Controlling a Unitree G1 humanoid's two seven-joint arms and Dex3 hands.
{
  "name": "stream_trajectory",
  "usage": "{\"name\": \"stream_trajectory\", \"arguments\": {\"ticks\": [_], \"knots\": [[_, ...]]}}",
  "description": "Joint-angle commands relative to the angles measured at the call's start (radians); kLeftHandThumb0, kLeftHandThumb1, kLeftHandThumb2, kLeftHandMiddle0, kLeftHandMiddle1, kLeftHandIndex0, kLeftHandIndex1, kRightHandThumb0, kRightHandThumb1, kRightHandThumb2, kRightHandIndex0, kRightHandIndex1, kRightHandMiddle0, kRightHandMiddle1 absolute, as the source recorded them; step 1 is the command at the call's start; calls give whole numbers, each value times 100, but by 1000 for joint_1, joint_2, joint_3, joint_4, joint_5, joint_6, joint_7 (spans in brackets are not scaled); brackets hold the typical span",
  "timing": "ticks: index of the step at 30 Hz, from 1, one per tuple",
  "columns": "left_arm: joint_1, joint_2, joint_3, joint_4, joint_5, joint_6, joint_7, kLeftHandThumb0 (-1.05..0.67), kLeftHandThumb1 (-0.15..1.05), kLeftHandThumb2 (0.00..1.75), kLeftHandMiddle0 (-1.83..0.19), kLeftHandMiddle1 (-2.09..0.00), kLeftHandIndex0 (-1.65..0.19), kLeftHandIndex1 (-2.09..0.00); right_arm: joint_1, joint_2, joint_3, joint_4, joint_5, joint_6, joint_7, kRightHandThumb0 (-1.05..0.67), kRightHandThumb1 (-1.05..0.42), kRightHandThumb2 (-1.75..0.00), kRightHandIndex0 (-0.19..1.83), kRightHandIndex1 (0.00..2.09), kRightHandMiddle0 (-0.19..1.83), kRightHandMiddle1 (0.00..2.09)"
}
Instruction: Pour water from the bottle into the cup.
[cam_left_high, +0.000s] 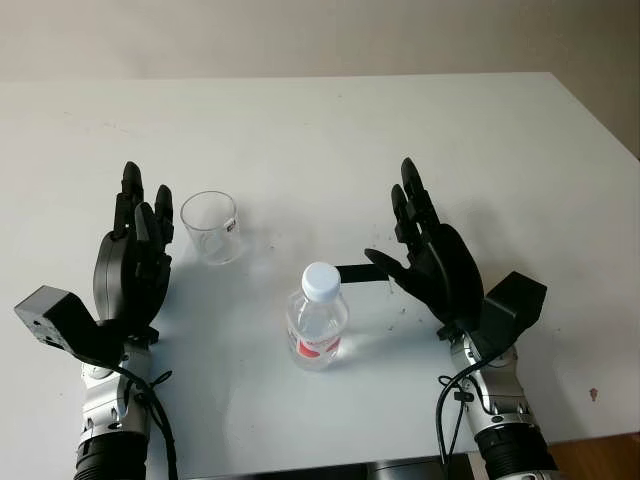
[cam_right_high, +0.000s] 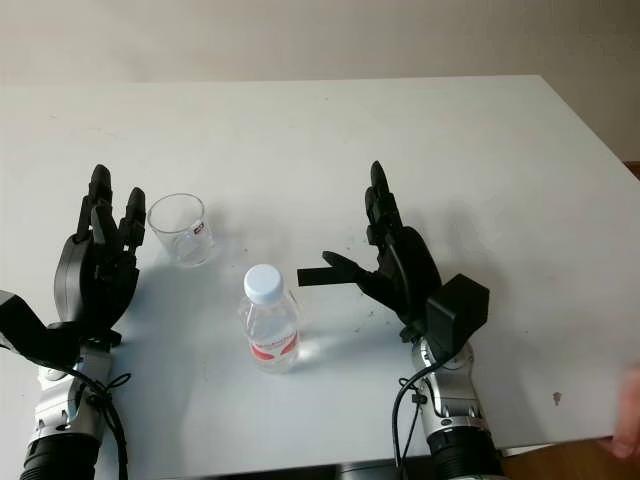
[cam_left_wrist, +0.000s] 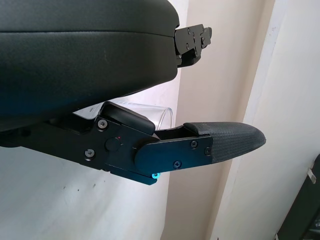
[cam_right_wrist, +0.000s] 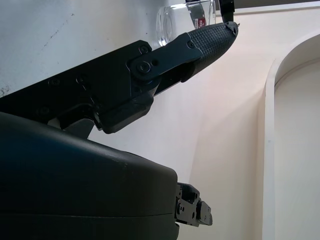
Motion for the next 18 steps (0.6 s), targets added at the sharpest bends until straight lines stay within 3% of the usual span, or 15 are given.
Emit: {"name": "stream_trajectory", "arguments": {"ticks": [1, 12, 18], "knots": [[0, -1, -1, -5, -4, 1, -1, -85, 105, 54, 4, 0, 16, 0, 2, 0, -3, -1, 4, -6, 4, -86, -93, -5, -19, 0, -19, 0], [-5, -4, 0, -3, -7, 4, 2, -84, 105, 55, 3, 0, 15, 0, -1, -6, -8, 6, 3, -9, 6, -88, -93, -5, -19, 0, -19, 0], [-5, -1, -1, 1, -6, 2, -2, -85, 105, 53, 4, 0, 17, 0, -9, -62, -25, -20, 30, -14, 86, -87, -93, -5, -19, 0, -19, 0]]}}
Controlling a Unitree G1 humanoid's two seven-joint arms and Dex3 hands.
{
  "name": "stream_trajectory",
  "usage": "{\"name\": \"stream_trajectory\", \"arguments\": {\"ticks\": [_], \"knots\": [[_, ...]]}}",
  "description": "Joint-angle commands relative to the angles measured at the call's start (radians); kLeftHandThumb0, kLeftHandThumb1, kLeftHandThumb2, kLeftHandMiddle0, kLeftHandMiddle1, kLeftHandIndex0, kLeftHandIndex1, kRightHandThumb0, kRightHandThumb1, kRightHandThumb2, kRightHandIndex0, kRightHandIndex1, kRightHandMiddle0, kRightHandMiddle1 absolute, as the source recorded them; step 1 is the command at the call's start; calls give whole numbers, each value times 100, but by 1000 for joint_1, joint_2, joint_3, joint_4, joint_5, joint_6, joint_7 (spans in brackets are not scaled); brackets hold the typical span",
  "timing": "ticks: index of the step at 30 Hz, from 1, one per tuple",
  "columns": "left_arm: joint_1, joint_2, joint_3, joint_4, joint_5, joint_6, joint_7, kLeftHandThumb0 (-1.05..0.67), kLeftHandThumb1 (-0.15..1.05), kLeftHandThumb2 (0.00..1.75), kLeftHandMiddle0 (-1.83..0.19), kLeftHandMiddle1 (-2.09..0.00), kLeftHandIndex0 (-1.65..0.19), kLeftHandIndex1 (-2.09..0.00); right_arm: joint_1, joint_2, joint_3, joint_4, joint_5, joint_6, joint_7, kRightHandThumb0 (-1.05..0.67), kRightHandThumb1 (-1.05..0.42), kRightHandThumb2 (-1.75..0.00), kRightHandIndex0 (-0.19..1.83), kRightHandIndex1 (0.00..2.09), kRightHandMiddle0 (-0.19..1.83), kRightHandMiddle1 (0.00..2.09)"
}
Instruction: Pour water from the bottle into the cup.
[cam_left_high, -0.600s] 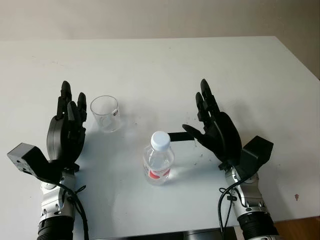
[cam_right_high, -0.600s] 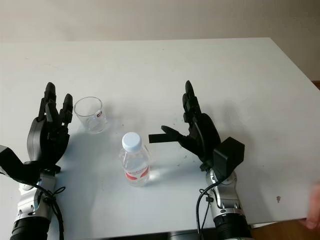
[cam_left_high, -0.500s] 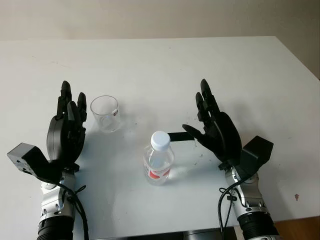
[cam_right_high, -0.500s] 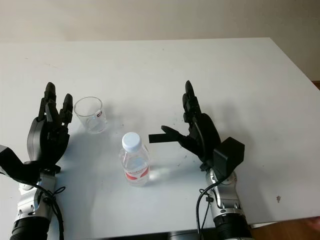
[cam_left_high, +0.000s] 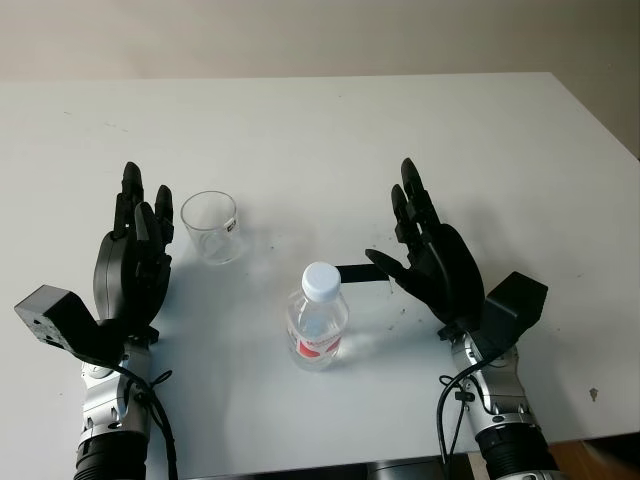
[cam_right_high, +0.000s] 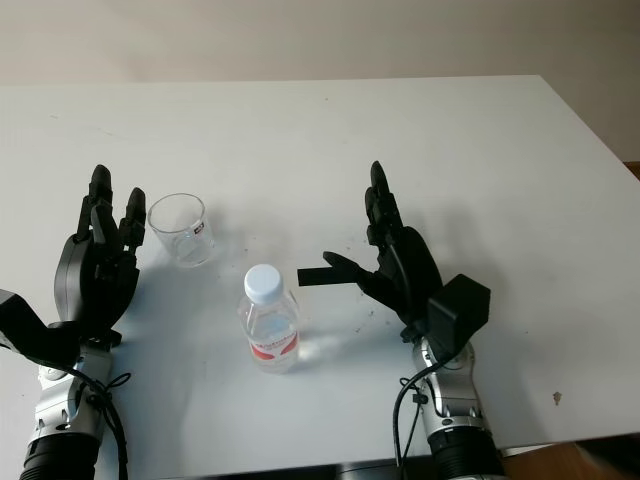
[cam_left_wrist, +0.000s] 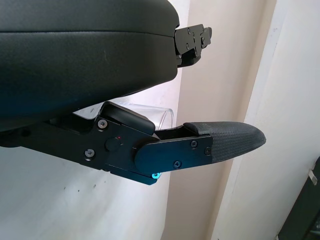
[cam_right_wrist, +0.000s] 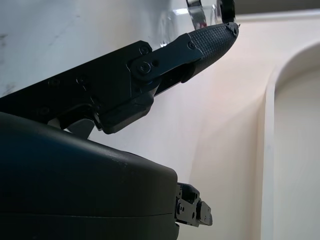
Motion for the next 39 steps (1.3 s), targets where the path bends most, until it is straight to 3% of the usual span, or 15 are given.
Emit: {"name": "stream_trajectory", "arguments": {"ticks": [1, 12, 22, 32, 39], "knots": [[-6, -2, 0, 8, -8, -6, -10, -85, 105, 53, 4, 0, 17, 0, -4, -39, -13, -30, 25, -10, 45, -86, -93, -5, -19, 0, -19, 0], [5, 0, -1, -8, 0, -9, -2, -86, 105, 54, 4, 0, 15, 0, 119, -159, -31, -259, 98, -69, 222, -90, -93, -6, -19, 0, -19, 0], [4, 3, 0, -11, -1, -7, 0, -85, 105, 56, 4, 0, 15, 0, 245, -175, 13, -470, 170, 15, 288, -84, -90, -4, -19, 0, -19, 0], [3, 6, 0, -4, 0, -10, -6, -86, 105, 56, 3, 0, 14, 0, 217, -133, 126, -364, 101, 68, 298, -85, -90, -5, -19, 0, -19, 0], [0, 4, -1, -8, 8, -5, 10, -84, 105, 56, 5, 0, 16, 0, 131, -41, 189, -154, 65, -6, 324, -92, -90, -5, -19, 0, -19, 0]]}}
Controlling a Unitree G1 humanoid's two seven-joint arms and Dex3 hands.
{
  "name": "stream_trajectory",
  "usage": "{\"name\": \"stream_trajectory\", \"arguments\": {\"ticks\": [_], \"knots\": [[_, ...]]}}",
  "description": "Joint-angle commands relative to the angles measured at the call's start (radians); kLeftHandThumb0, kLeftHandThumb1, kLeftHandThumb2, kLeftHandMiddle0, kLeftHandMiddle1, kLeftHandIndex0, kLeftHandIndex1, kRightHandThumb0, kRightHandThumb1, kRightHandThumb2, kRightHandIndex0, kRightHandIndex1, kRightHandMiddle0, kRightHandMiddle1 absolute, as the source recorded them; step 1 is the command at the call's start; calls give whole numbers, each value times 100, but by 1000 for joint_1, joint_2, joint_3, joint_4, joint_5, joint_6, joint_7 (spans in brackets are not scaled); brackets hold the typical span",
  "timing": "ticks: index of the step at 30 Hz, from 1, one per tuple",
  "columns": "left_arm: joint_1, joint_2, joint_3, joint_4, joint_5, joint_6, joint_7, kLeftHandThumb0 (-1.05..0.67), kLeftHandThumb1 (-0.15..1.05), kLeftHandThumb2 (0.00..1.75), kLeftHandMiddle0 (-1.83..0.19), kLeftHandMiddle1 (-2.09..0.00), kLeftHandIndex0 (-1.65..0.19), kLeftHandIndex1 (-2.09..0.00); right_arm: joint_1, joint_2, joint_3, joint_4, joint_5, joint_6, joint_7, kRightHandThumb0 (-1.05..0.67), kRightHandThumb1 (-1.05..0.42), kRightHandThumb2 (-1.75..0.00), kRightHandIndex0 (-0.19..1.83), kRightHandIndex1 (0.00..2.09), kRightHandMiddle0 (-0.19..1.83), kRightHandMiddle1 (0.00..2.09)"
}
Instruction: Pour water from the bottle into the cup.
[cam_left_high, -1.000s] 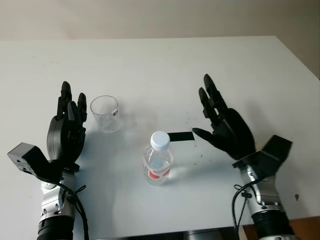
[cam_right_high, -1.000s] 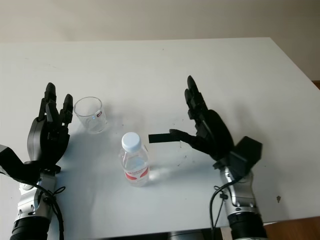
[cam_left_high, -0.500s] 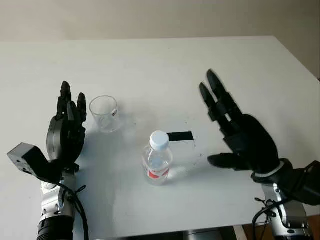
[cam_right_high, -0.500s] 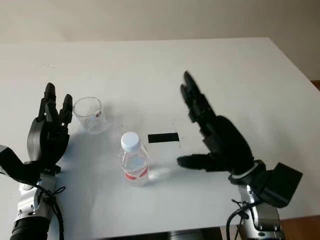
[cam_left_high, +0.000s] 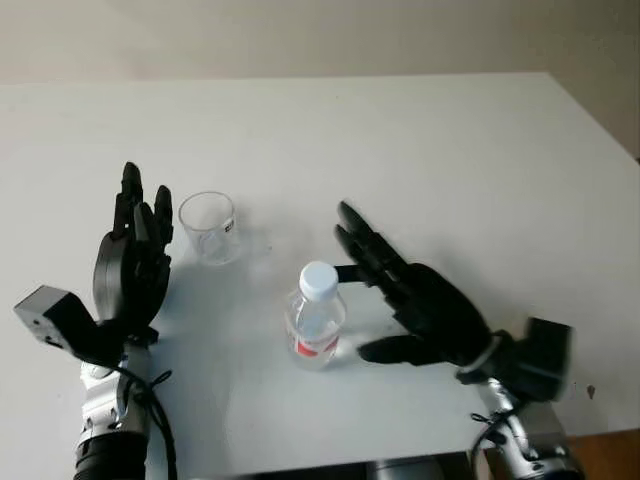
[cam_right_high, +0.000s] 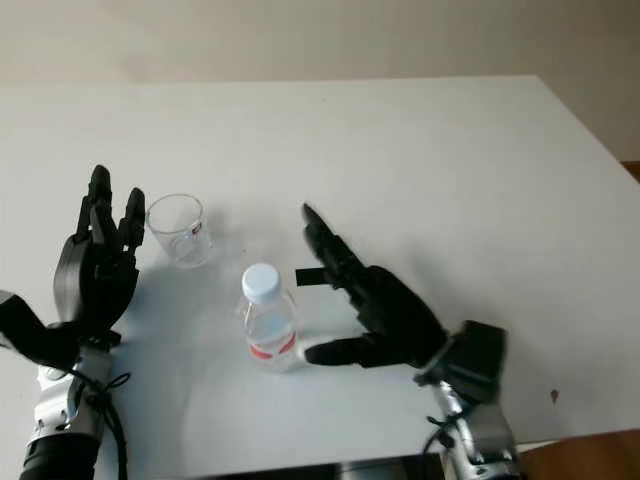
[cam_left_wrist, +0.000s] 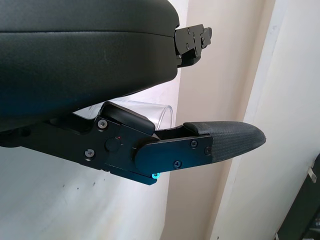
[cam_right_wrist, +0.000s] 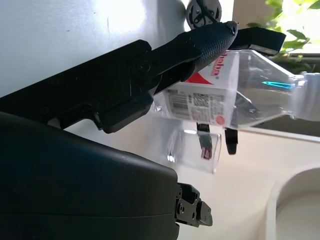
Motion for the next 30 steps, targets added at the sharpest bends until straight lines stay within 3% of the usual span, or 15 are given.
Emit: {"name": "stream_trajectory", "arguments": {"ticks": [1, 9, 30], "knots": [[-1, 3, -2, -4, 7, -5, 3, -85, 105, 56, 6, 0, 16, 0, -27, 19, 3, 29, -1, -34, 7, -92, -90, -5, -19, 0, -19, 0], [-11, -6, -2, 12, 1, -16, -4, -86, 105, 56, 4, 0, 16, 0, -63, 51, 1, 83, 9, -50, 19, -94, -90, -5, -19, 0, -19, 0], [-37, -10, -1, 58, 5, -48, 0, -85, 105, 57, 4, 0, 16, 0, -139, 24, 35, 139, -6, -20, 156, -95, -91, -5, -19, 0, -19, 0]]}}
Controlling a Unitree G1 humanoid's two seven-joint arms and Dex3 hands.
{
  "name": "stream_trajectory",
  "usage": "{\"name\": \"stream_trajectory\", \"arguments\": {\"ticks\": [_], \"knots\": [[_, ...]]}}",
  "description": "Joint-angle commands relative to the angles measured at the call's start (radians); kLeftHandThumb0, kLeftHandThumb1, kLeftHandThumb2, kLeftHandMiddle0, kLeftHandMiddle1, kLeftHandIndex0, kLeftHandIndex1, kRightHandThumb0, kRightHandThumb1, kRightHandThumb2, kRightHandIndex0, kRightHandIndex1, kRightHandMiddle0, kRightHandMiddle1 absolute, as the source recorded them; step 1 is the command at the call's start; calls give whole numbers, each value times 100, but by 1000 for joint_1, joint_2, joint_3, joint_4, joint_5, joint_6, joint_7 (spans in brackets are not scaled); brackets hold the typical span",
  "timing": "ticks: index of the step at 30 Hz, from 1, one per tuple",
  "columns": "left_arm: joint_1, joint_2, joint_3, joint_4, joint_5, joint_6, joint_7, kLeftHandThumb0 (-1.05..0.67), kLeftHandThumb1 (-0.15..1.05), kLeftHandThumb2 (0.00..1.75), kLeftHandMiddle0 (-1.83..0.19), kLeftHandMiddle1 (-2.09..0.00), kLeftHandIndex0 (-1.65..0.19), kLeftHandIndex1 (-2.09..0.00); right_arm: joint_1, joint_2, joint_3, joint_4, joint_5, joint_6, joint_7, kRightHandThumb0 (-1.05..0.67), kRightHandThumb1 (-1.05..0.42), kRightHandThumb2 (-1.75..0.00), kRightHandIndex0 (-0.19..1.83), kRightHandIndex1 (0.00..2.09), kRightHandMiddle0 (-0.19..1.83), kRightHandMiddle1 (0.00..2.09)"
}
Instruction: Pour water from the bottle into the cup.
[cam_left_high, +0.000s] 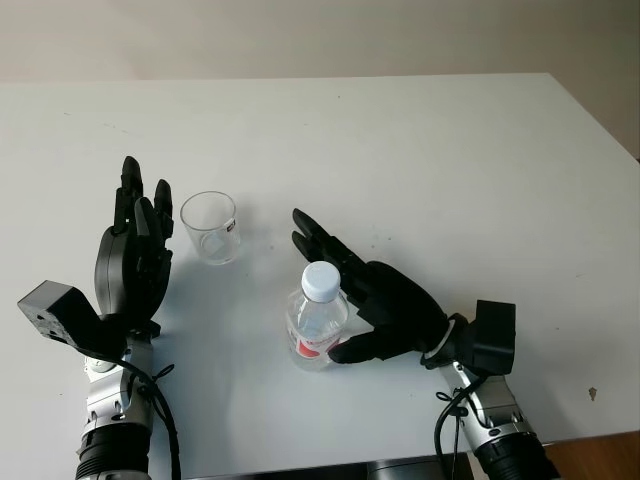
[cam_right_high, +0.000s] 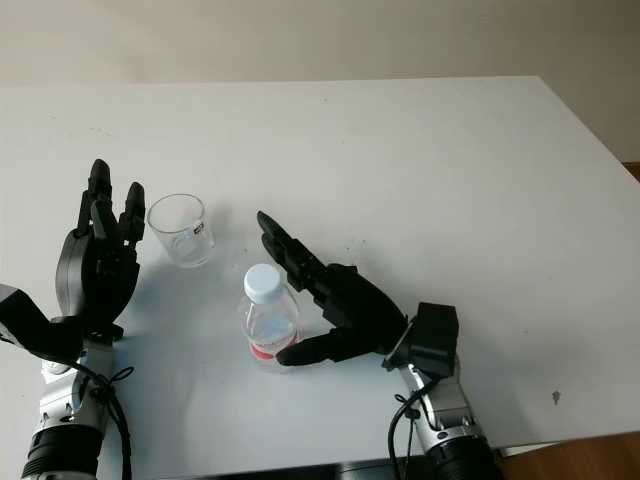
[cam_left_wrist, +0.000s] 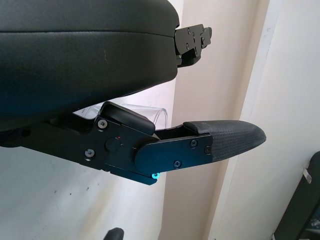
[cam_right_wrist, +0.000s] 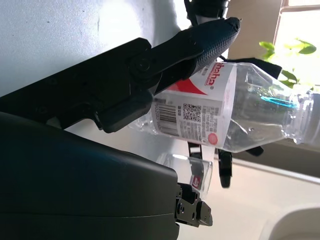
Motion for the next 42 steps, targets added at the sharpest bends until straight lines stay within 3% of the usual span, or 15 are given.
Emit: {"name": "stream_trajectory", "arguments": {"ticks": [1, 11, 23, 24, 25, 28, 29, 32, 35, 38, 42], "knots": [[-3, -9, -1, 9, 0, -10, 2, -85, 105, 57, 4, 0, 16, 0, -24, -2, 13, 15, -2, 13, 19, -95, -91, -5, -19, 0, -19, 0], [0, -7, -5, -4, 0, -4, 11, -87, 105, 55, 5, 0, 16, 0, -84, 20, 39, 88, -3, 32, 76, -91, -88, -5, -14, 4, -10, 7], [-1, -15, -5, -9, -2, 0, 21, -87, 105, 54, 4, 0, 15, 0, -101, 47, 72, 72, -12, 148, 95, -88, -83, -4, 40, 21, 39, 26], [-1, -16, -5, -9, -1, -1, 22, -87, 105, 54, 5, 0, 15, 0, -100, 45, 75, 65, -13, 160, 96, -83, -81, -5, 36, 55, 39, 53], [1, -15, -5, -14, 1, 2, 26, -87, 105, 55, 5, 0, 16, 0, -99, 43, 78, 60, -12, 169, 99, -79, -80, -5, 22, 102, 24, 100], [8, -12, -7, -24, 5, 7, 31, -86, 105, 57, 6, 0, 18, 0, -89, 29, 100, 30, -72, 144, 64, -63, -85, -7, 14, 188, 13, 187], [10, -12, -7, -29, 4, 10, 33, -85, 105, 58, 6, 0, 18, 0, -83, 25, 106, 19, -88, 136, 53, -61, -87, -7, 15, 198, 13, 198], [11, -10, -8, -28, 6, 8, 32, -86, 105, 57, 6, 0, 19, 0, -73, 25, 113, 10, -92, 114, 52, -44, -98, -7, 20, 208, 18, 208], [13, -12, -7, -32, -1, 7, 28, -86, 105, 57, 7, 0, 19, 0, -66, 25, 115, 14, -94, 79, 54, -40, -104, -6, 1, 209, -4, 209], [13, -13, -7, -31, 1, 7, 31, -86, 105, 57, 7, 0, 19, 0, -57, 31, 110, 17, -105, 44, 27, -43, -105, -6, -3, 209, -17, 209], [12, -14, -7, -29, 4, 9, 37, -86, 105, 57, 6, 0, 17, 0, -40, 47, 96, -1, -130, 54, -70, -44, -105, -7, 18, 209, -8, 209]]}}
